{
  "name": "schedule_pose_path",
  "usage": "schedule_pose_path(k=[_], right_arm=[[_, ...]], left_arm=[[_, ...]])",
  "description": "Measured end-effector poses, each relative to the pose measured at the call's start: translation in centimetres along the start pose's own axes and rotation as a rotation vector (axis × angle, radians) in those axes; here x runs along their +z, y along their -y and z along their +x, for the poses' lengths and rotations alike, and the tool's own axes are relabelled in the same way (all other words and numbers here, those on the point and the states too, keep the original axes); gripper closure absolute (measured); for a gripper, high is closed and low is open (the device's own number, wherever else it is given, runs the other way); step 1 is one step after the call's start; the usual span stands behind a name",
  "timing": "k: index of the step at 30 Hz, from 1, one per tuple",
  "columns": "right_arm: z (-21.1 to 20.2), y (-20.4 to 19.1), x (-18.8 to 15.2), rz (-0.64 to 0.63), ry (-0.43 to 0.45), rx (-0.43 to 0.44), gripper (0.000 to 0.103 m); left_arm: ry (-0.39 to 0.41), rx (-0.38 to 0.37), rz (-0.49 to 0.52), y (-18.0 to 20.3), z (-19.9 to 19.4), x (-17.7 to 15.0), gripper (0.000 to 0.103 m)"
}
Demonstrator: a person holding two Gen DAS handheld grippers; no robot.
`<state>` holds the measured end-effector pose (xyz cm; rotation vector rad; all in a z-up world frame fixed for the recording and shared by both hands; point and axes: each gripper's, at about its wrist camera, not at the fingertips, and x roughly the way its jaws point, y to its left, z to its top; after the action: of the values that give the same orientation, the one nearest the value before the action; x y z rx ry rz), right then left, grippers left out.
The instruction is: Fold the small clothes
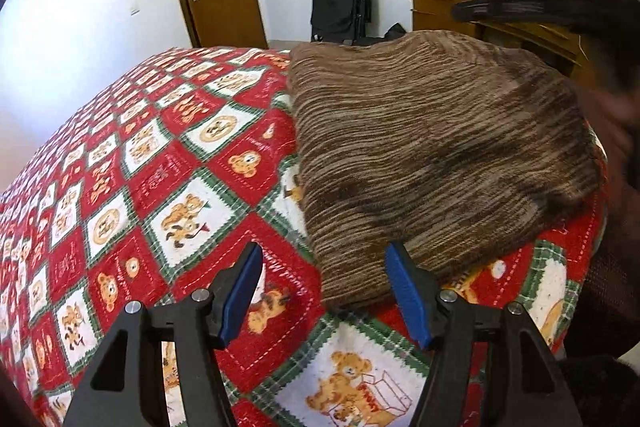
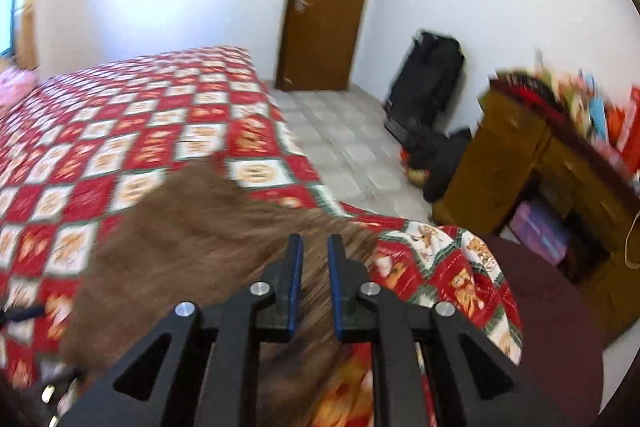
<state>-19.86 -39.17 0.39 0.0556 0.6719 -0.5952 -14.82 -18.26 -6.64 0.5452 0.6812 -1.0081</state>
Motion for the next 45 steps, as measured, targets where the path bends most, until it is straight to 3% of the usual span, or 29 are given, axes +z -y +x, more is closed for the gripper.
schedule_pose_path(k=[4, 6, 9, 11, 14, 17, 20, 23, 25, 27, 28, 30, 31, 32, 36, 39, 43, 45], right_arm=[[-3.1, -3.3, -2.3, -0.009, -0.028, 0.176, 0.085], [-3.1, -5.0, -3.7, 0.005, -0.073, 0.28, 0.085], [-1.6, -6.7, -5.4, 0.029, -0.154, 0.369, 0.085], [-0.1, -7.4, -7.0, 0.043, -0.217, 0.384, 0.085], [0.1, -7.3, -7.8, 0.117, -0.21, 0.418, 0.084], [0.3, -7.4, -9.0, 0.216, -0.27, 0.522, 0.084], [-1.0, -7.8, -9.4, 0.199, -0.259, 0.522, 0.084], [-3.4, -6.5, -9.1, 0.26, -0.213, 0.55, 0.081], [-5.7, -5.1, -8.5, 0.276, -0.142, 0.518, 0.081], [-7.7, -4.1, -7.8, 0.262, -0.086, 0.429, 0.08], [-8.9, -3.5, -7.5, 0.26, -0.056, 0.367, 0.071], [-11.1, -2.6, -7.0, 0.271, 0.004, 0.274, 0.046], [-12.4, -2.1, -6.8, 0.285, 0.045, 0.232, 0.027], [-13.6, -1.9, -6.5, 0.296, 0.083, 0.183, 0.018], [-15.8, -2.7, -6.3, 0.292, 0.141, 0.008, 0.014], [-15.5, -3.3, -6.9, 0.309, 0.144, -0.023, 0.013], [-15.2, -2.6, -8.2, 0.336, 0.077, -0.051, 0.013], [-16.1, -2.2, -9.0, 0.331, 0.065, -0.068, 0.013]], left_arm=[[0.011, 0.03, -0.017, -0.8, -0.6, -0.1, 0.038], [0.02, 0.057, -0.014, -1.3, -0.9, -0.3, 0.038], [0.01, 0.096, -0.047, -2.9, -1.0, -0.9, 0.038], [0.006, 0.112, -0.093, -4.1, -1.2, -1.2, 0.038], [0.008, 0.128, -0.15, -5.6, -1.6, -1.3, 0.038], [0.033, 0.131, -0.184, -6.1, -2.4, -1.0, 0.038], [0.055, 0.119, -0.195, -6.0, -3.3, -0.9, 0.038], [0.074, 0.082, -0.216, -5.6, -4.1, -1.0, 0.038], [0.09, 0.049, -0.23, -5.2, -4.8, -1.1, 0.038], [0.107, 0.013, -0.245, -4.6, -5.5, -1.0, 0.038], [0.114, 0.007, -0.246, -4.3, -5.8, -0.8, 0.038], [0.145, 0.012, -0.24, -3.5, -6.9, -0.4, 0.038], [0.168, 0.017, -0.232, -3.0, -7.6, -0.1, 0.038], [0.18, 0.023, -0.226, -2.7, -8.0, 0.0, 0.037], [0.205, 0.044, -0.197, -0.6, -9.7, 0.5, 0.032], [0.184, 0.07, -0.189, 0.5, -10.1, 0.4, 0.031], [0.115, 0.122, -0.231, 1.2, -10.4, 0.0, 0.031], [0.121, 0.143, -0.241, 1.6, -11.1, -0.3, 0.031]])
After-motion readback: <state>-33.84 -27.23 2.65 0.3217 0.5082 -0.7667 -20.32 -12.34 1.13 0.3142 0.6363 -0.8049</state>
